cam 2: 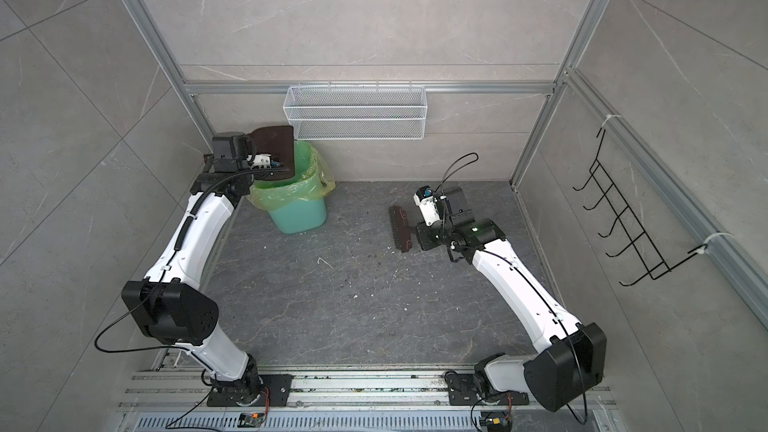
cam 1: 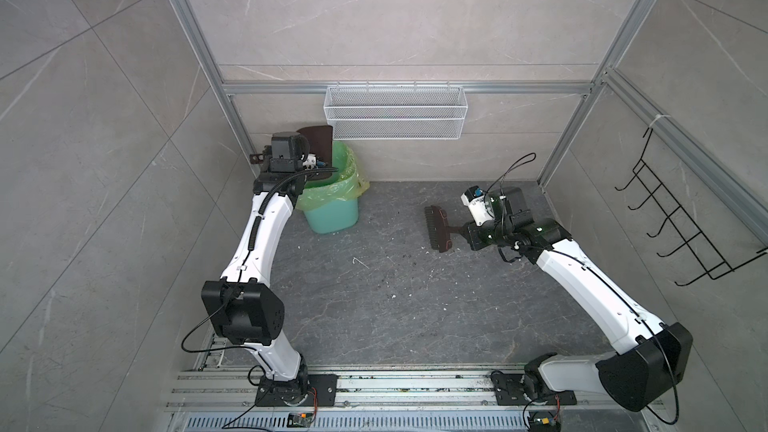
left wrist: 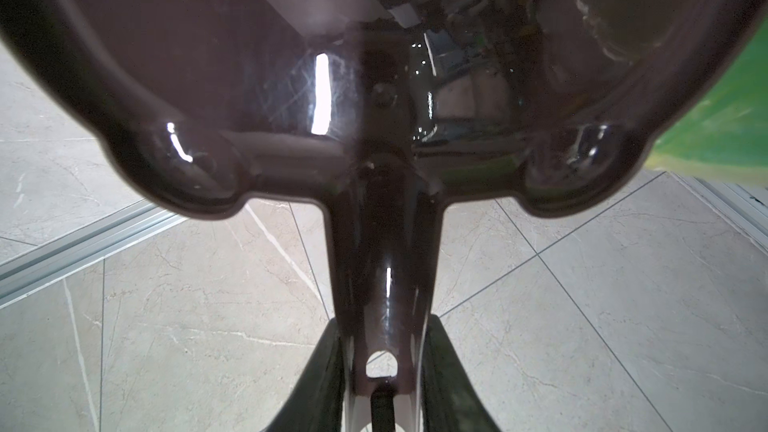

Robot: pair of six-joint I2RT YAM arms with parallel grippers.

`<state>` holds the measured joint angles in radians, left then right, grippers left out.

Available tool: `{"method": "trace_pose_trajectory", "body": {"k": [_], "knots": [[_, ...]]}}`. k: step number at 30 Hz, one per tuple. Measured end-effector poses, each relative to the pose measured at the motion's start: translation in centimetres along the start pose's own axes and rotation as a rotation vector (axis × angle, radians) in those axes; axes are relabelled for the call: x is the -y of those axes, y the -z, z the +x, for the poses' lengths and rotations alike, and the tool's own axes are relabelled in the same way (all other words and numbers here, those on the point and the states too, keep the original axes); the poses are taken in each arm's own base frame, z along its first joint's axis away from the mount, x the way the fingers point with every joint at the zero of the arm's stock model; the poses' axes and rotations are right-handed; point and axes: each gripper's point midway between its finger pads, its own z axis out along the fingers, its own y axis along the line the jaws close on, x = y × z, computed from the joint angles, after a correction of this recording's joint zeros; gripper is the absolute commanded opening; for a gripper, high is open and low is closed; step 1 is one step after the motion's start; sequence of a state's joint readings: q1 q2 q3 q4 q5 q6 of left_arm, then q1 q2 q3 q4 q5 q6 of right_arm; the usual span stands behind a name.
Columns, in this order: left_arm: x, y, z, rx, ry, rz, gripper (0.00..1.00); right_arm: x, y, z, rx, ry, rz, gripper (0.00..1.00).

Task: Sweep away the paper scraps from the table
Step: 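Tilt the dustpan over the green bin with the left gripper to dump scraps, then lower the empty dustpan to the floor with the left gripper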

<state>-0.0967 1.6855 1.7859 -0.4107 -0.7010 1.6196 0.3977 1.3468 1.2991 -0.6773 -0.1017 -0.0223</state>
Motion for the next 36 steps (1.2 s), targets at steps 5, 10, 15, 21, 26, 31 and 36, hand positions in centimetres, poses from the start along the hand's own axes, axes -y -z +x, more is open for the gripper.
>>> {"method": "trace_pose_trajectory", "body": {"k": [5, 10, 15, 21, 26, 31, 36], "knots": [[-1.0, 1.2, 0.9, 0.005, 0.108, 0.023, 0.00, 0.1, 0.4, -0.2, 0.012, 0.001, 0.008, 0.00], [-2.3, 3.5, 1.6, 0.041, 0.260, 0.043, 0.00, 0.2, 1.1, -0.6, 0.035, 0.003, 0.019, 0.00], [0.3, 6.0, 0.1, 0.111, 0.349, 0.167, 0.00, 0.4, 1.7, -1.4, 0.074, 0.006, 0.036, 0.00], [3.4, 11.2, -3.0, 0.310, 0.463, 0.367, 0.00, 0.8, 2.6, -2.1, 0.114, 0.008, 0.059, 0.00], [5.2, 16.7, -4.8, 0.469, 0.558, 0.496, 0.00, 0.9, 3.2, -2.7, 0.144, 0.007, 0.072, 0.00], [10.2, 20.4, -9.0, 0.557, 0.530, 0.674, 0.00, 1.1, 3.4, -3.1, 0.159, 0.006, 0.084, 0.00], [16.3, 22.4, -13.5, 0.573, 0.479, 0.873, 0.00, 1.3, 3.7, -3.4, 0.169, 0.005, 0.098, 0.00]]}}
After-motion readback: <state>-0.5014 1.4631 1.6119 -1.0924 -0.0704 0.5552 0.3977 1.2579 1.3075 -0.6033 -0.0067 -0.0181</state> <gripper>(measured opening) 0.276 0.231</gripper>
